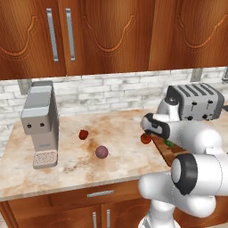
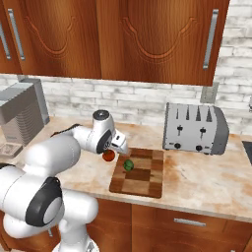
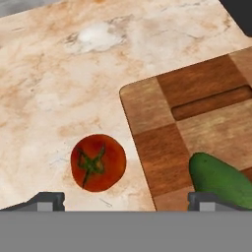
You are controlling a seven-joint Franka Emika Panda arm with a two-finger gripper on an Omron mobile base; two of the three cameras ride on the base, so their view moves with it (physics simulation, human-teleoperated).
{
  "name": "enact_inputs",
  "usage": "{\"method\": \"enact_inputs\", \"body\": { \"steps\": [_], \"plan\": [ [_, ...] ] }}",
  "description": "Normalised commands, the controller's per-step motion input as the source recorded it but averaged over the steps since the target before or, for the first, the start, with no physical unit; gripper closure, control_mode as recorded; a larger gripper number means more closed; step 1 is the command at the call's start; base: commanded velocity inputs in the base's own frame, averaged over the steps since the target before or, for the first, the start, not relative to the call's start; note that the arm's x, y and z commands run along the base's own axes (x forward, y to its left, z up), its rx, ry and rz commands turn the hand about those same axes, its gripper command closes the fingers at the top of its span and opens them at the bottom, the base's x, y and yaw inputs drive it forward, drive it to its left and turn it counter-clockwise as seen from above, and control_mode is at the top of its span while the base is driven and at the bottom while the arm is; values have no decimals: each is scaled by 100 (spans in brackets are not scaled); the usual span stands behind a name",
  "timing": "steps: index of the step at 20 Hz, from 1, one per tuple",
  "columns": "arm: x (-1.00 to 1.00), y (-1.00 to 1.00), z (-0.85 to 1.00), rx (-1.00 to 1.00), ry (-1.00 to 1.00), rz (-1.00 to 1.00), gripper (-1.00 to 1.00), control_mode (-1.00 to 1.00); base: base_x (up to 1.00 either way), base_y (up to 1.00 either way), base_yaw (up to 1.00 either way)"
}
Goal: Place the avocado, onion, tomato, and bell pepper on the cutting board.
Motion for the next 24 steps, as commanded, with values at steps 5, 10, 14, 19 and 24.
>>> {"method": "enact_inputs", "body": {
  "steps": [5,10,14,19,24],
  "plan": [
    [0,24,0,0,0,0,-100,-100,0,0,0],
    [22,21,-5,0,4,0,-100,-100,0,0,0],
    [4,3,-10,0,1,0,-100,-100,0,0,0],
    [0,0,-10,0,0,0,-100,-100,0,0,0],
    [5,0,-23,0,3,0,-100,-100,0,0,0]
  ]
}}
